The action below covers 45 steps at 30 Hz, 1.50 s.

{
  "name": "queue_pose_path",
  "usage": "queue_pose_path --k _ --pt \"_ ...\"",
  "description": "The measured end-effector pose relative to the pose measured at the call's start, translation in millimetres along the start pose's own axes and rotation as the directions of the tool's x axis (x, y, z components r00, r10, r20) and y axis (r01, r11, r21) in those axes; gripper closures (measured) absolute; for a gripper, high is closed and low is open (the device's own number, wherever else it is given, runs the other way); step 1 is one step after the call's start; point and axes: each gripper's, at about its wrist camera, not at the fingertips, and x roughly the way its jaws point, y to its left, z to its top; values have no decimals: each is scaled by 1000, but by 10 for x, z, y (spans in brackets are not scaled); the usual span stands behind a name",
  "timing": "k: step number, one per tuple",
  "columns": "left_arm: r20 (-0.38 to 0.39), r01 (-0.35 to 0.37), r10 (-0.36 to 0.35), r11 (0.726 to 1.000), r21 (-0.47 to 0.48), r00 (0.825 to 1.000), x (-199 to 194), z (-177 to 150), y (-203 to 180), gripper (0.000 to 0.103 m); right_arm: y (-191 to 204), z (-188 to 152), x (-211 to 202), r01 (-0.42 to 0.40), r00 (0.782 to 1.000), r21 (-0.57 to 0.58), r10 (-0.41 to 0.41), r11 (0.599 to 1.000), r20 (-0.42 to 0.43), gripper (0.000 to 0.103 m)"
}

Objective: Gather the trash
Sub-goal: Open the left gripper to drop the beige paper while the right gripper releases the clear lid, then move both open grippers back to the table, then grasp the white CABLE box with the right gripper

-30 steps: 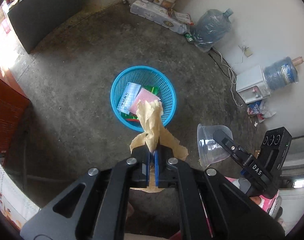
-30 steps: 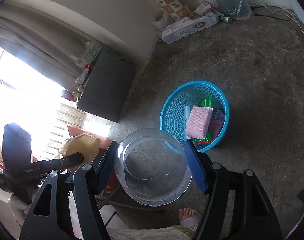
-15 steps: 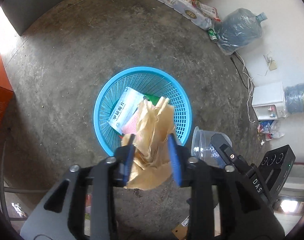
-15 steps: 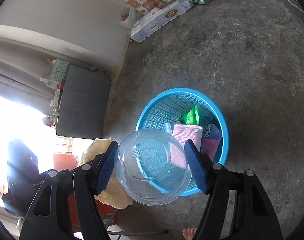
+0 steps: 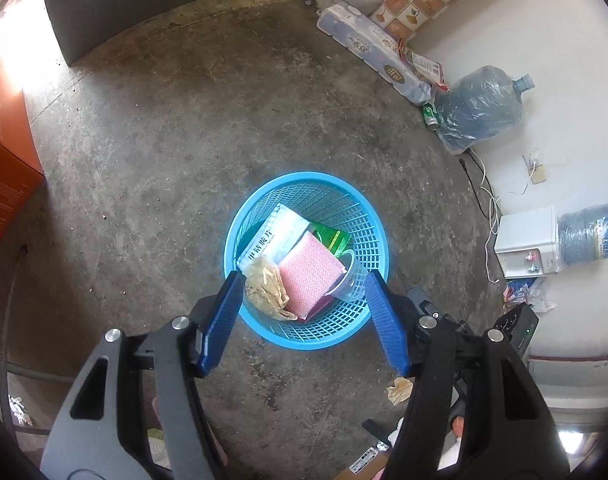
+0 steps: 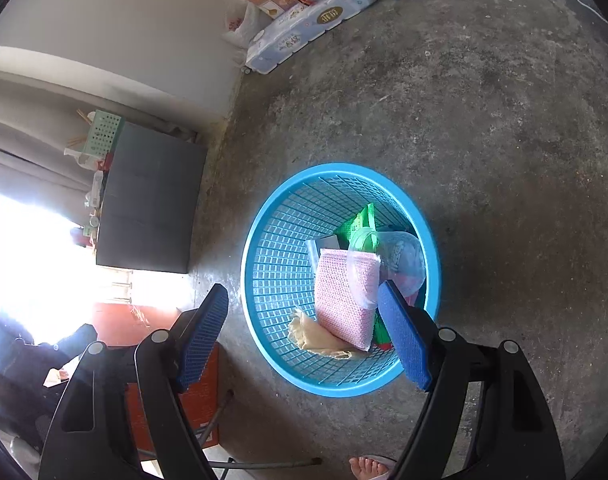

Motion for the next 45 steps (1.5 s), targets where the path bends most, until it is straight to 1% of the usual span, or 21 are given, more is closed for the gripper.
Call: queue_pose_path --k 3,6,8,10,12,15,17,20,22,24,27,31,34,36,39,42,45 --pt "28 22 -23 999 40 999 -365 -134 29 43 94 -79 -245 -18 1000 -40 19 999 22 28" --pt "52 29 -36 991 133 998 -820 -370 28 43 263 -195 -567 -33 998 -111 39 993 46 28" --pt "74 9 -26 975 222 997 -1166 -617 23 43 405 -298 -803 -52 996 -171 62 984 59 28" --pt "98 -14 -15 957 289 995 -1515 -911 37 43 566 -425 -1025 -70 994 -237 87 969 62 28" --pt "121 -30 -9 948 318 993 -1851 -1206 101 42 716 -560 -1229 -96 992 -295 116 951 51 28" --pt "180 -36 -21 950 310 983 -2344 -1644 261 40 961 -803 -1478 -133 988 -380 152 915 19 28" --pt "244 -69 -5 953 294 970 -2656 -1930 408 38 1140 -970 -1603 -157 985 -433 169 888 -10 28" --pt "352 -153 55 954 257 934 -3065 -2333 627 36 1438 -1234 -1742 -206 978 -508 199 837 -69 28" --pt "401 -192 93 958 215 912 -3302 -2559 801 35 1655 -1420 -1812 -238 971 -554 215 798 -107 26" --pt "433 -213 122 963 168 893 -3520 -2757 999 35 1894 -1633 -1876 -261 965 -606 226 752 -135 23" --pt "481 -224 163 972 71 861 -3843 -3019 1320 35 2252 -2013 -1954 -305 951 -689 244 657 -188 20" --pt "528 -195 205 978 -75 824 -4230 -3357 1821 34 2740 -2589 -2003 -371 926 -791 254 487 -277 17" --pt "540 -154 237 969 -194 808 -4430 -3632 2236 32 3069 -3019 -2007 -410 908 -838 246 359 -339 16" --pt "542 -118 249 957 -266 803 -4500 -3799 2491 32 3274 -3307 -2003 -433 896 -859 234 275 -377 14" --pt "534 -70 264 932 -355 804 -4500 -4048 2805 31 3537 -3698 -1970 -448 885 -882 209 147 -415 11" --pt "531 -22 255 914 -406 808 -4447 -4244 3060 31 3782 -4056 -1910 -457 879 -889 169 28 -446 9" --pt "531 7 252 900 -437 809 -4361 -4362 3196 31 4009 -4419 -1789 -462 874 -881 117 -101 -472 7"
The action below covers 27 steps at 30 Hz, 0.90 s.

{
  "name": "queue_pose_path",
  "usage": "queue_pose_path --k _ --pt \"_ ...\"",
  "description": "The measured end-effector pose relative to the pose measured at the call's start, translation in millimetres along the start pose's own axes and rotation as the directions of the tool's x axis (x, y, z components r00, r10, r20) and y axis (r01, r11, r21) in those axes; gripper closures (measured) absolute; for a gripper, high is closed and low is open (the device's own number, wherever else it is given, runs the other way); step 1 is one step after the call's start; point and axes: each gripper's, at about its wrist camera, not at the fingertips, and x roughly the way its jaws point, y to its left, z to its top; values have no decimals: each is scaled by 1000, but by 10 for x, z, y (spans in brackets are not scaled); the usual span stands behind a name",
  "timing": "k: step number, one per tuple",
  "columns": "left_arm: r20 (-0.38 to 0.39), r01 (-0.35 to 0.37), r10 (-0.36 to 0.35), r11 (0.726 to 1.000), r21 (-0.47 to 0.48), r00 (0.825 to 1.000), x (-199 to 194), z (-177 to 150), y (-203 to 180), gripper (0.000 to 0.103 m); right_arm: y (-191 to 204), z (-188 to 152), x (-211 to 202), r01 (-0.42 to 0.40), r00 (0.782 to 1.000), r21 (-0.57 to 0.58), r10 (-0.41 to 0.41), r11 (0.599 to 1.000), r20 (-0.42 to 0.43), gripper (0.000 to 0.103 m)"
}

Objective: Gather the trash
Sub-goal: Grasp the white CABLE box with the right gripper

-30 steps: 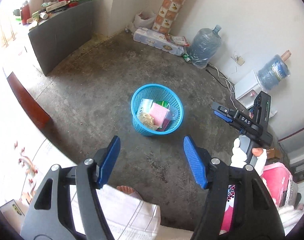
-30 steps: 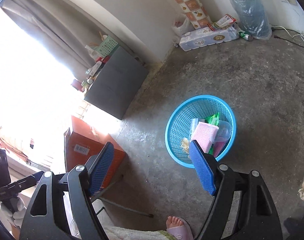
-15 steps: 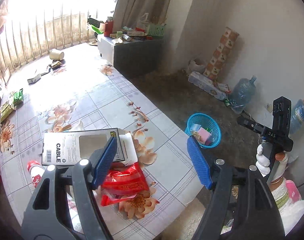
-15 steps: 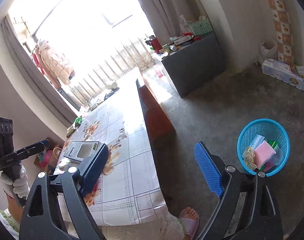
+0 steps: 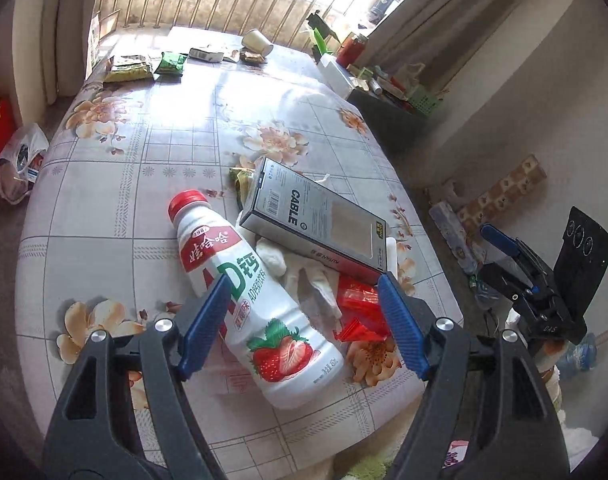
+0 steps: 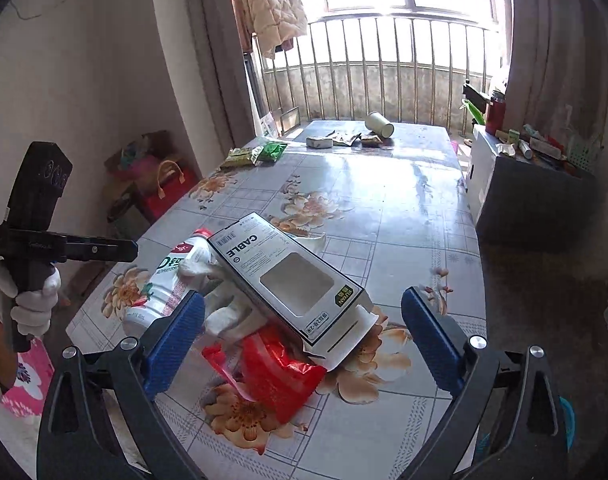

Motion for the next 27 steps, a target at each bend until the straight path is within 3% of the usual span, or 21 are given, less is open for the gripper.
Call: queue_pose_path --k 5,10,15,23,27 --pt "4 -4 4 1000 -31 1000 68 -62 212 31 349 225 614 14 992 -229 -42 973 -116 7" --pt "-9 9 -9 1000 -24 1000 103 -170 349 31 433 287 1159 -16 969 -345 -70 938 -236 7" --pt "-14 35 -35 999 -33 999 159 -216 488 31 433 328 1490 -91 944 -368 -38 925 -328 7" --pt "-24 98 -99 993 -63 995 250 -276 606 31 409 302 1871 -134 904 -343 -27 930 -427 7" --pt "-19 117 -119 990 -78 993 266 -289 654 31 416 272 1872 -127 908 -340 -29 932 -418 8"
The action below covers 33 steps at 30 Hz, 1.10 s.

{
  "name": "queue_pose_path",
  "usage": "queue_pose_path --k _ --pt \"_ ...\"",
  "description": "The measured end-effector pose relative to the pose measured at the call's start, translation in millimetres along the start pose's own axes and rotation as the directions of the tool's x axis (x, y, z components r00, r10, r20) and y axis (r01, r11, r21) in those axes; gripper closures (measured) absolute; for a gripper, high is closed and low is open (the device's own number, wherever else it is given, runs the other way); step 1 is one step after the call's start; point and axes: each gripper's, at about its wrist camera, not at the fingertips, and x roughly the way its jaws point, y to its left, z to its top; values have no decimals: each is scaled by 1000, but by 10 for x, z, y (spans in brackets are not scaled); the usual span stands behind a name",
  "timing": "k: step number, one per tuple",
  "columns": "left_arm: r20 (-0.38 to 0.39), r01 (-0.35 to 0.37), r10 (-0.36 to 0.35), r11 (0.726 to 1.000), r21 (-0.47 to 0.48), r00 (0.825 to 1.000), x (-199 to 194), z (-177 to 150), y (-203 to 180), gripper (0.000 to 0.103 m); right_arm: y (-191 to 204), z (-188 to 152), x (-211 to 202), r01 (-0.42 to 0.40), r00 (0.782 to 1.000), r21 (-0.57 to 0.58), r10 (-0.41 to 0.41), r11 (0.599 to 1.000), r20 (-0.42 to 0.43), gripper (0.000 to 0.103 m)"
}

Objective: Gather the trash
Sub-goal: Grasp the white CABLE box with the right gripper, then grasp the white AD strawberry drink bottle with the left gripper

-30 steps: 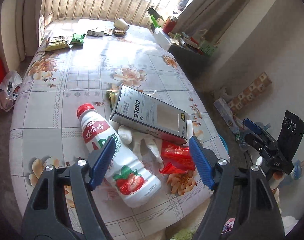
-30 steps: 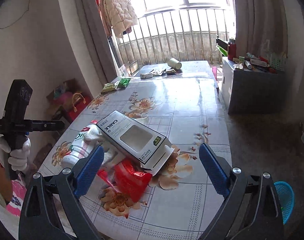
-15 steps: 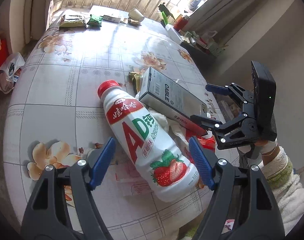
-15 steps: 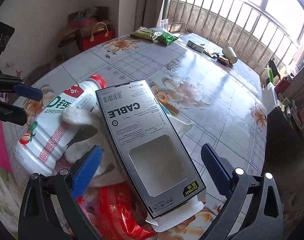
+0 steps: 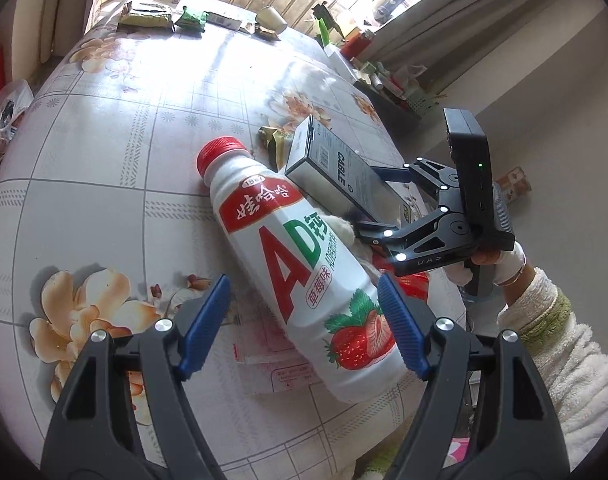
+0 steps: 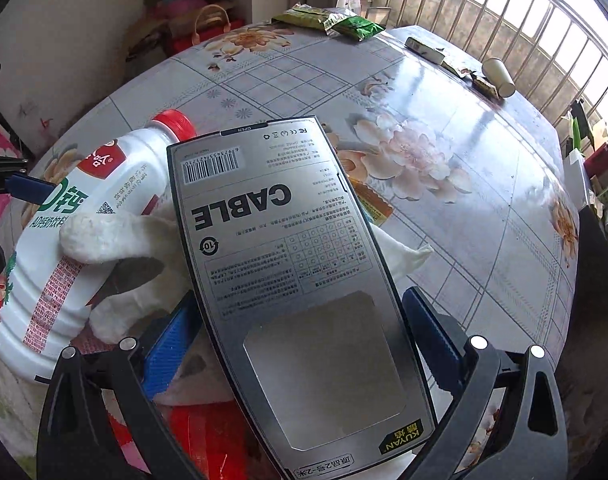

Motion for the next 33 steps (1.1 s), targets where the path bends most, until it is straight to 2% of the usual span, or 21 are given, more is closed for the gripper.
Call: queue_pose_path --k 8,17,21,26,29,33 --pt "-8 23 -24 999 -35 1000 58 34 64 31 -124 -24 -291 41 995 83 -48 996 85 14" --pt "-23 22 -25 993 -113 999 198 93 150 31 -264 -151 -817 117 971 220 -158 969 181 16" --pt "-31 28 -33 989 -148 999 238 104 188 31 -324 -242 -1080 115 954 288 -187 951 236 17" --pt "-44 50 -62 970 -237 997 320 156 275 31 -330 -384 -1396 112 927 355 -226 928 300 17" --pt "-51 63 -81 957 -284 995 404 200 325 31 -275 -498 -1568 84 915 387 -225 918 336 17" --pt "-42 64 -83 939 -337 996 472 290 388 31 -208 -671 -1724 16 909 424 -189 906 370 17"
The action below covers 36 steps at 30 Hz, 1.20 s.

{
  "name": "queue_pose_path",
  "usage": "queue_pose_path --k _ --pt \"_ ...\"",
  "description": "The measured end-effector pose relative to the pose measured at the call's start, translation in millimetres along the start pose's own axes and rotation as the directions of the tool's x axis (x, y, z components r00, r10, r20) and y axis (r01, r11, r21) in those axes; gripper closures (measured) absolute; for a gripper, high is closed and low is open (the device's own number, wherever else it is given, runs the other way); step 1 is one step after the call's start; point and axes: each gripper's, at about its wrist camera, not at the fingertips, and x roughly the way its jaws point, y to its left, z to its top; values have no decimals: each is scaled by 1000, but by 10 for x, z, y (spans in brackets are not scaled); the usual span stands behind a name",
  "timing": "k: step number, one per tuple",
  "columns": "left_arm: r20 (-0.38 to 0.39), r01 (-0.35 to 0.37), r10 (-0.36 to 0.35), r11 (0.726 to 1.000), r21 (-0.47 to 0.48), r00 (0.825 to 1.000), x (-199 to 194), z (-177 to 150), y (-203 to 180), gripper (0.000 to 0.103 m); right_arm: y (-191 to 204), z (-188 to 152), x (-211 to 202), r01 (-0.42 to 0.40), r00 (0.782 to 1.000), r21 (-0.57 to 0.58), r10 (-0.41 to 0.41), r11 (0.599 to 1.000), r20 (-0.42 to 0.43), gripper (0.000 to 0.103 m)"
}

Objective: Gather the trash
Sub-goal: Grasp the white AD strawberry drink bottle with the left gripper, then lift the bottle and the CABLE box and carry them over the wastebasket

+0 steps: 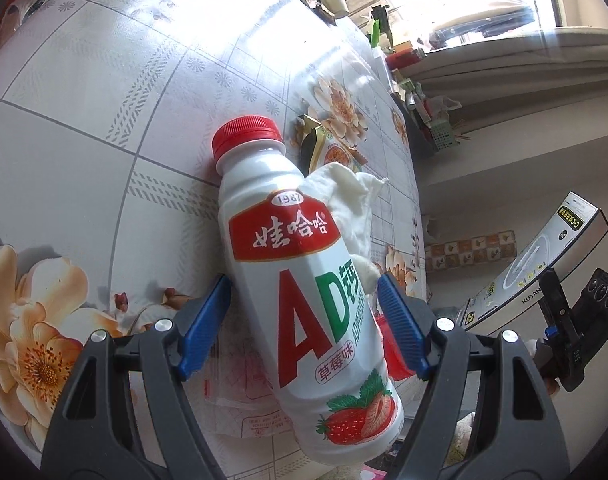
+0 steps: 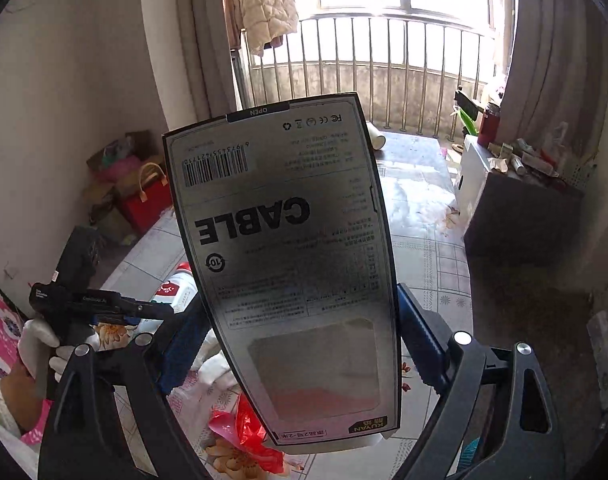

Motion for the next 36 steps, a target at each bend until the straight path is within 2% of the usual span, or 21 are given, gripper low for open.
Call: queue_pose_path --k 4,10,13,16,18,23,27,29,31,36 --pt "-1 2 -2 998 -59 1000 65 87 83 34 -59 -124 -115 -21 1000 62 21 998 11 17" --pt "21 -40 41 998 -42 999 107 118 -1 39 -172 -248 -123 22 999 109 -26 994 37 17" --pt "63 -58 58 998 -1 996 36 100 -72 40 -231 -254 -143 34 998 125 -41 992 57 17" --pt "124 -48 43 998 38 991 -132 84 -149 40 -282 -263 -166 28 997 142 -39 989 72 17" --pt "173 -50 35 996 80 984 -270 63 -234 40 -299 -270 -190 26 996 148 -39 989 82 17" --pt "301 -90 24 974 207 953 -614 -28 -530 40 -341 -290 -248 14 993 176 -34 984 110 17" --pt "394 -141 11 943 303 919 -813 -137 -781 40 -286 -379 -292 12 993 194 -35 981 116 17" --pt "420 -158 1 928 339 907 -860 -180 -890 40 -286 -409 -290 10 993 202 -34 979 113 17" --pt "427 -156 -14 920 359 904 -877 -199 -967 40 -286 -430 -298 9 993 205 -33 979 113 17" --pt "401 -127 -33 922 366 915 -862 -245 -1055 41 -332 -435 -443 1 989 221 -34 975 144 17"
